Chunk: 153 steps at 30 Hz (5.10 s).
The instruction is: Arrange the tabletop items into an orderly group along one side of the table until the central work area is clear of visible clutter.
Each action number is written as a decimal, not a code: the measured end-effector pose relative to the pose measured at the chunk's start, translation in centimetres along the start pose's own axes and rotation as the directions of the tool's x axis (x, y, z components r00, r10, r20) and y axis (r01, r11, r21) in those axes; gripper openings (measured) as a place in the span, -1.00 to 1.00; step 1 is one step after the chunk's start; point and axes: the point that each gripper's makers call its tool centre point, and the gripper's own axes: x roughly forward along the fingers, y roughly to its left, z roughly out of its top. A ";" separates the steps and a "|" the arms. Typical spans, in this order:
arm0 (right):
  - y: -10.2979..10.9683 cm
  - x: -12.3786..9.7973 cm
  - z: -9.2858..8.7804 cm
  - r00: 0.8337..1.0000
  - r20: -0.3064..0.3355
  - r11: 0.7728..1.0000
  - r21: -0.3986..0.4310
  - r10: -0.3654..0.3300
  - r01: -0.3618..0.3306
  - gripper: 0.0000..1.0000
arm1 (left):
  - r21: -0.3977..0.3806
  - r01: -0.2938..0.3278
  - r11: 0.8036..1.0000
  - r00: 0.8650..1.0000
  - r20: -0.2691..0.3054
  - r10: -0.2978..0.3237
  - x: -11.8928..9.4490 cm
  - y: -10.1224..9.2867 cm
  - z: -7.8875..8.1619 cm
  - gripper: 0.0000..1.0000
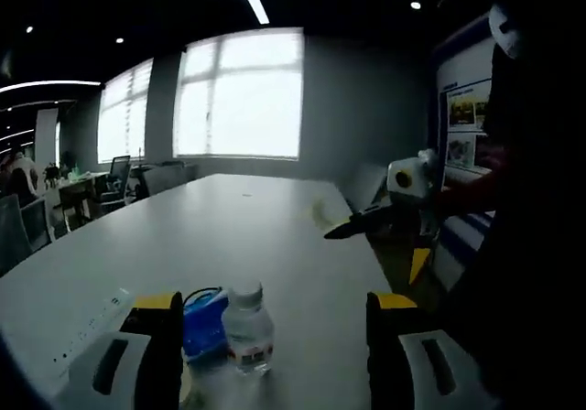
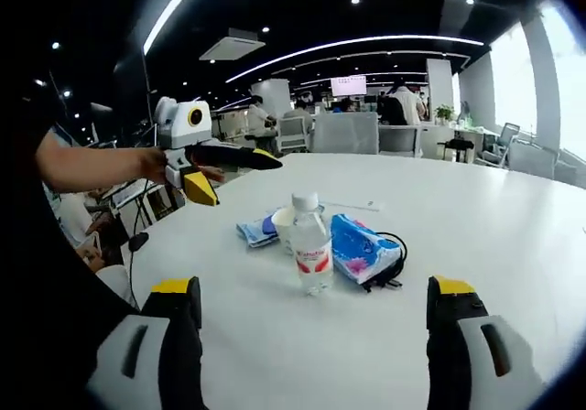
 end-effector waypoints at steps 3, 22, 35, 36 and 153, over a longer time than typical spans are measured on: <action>-0.1 0.0 -0.2 1.000 -0.006 1.000 -0.009 -0.004 0.004 0.99 | 0.016 0.026 1.000 0.999 -0.020 -0.026 1.0 0.0 -0.4 0.49; -0.5 -0.5 -2.1 0.998 -0.035 0.998 0.036 -0.050 0.051 0.94 | 0.020 0.048 0.999 0.997 -0.062 -0.046 4.4 2.0 -2.2 -0.11; -1.0 -0.8 -2.9 0.997 -0.045 0.996 0.060 -0.070 0.073 0.91 | 0.027 0.019 0.999 0.997 -0.076 -0.017 5.4 2.8 -2.7 -0.54; -1.1 -0.9 -3.0 0.996 -0.047 0.995 0.060 -0.073 0.075 0.91 | 0.028 0.018 0.999 0.997 -0.078 -0.016 5.5 2.7 -2.8 -0.55; 3.8 6.3 -0.9 0.993 -0.012 0.993 -0.009 0.121 -0.121 0.82 | -0.245 -0.817 0.521 0.575 -0.304 0.759 -17.4 6.1 -10.4 -0.43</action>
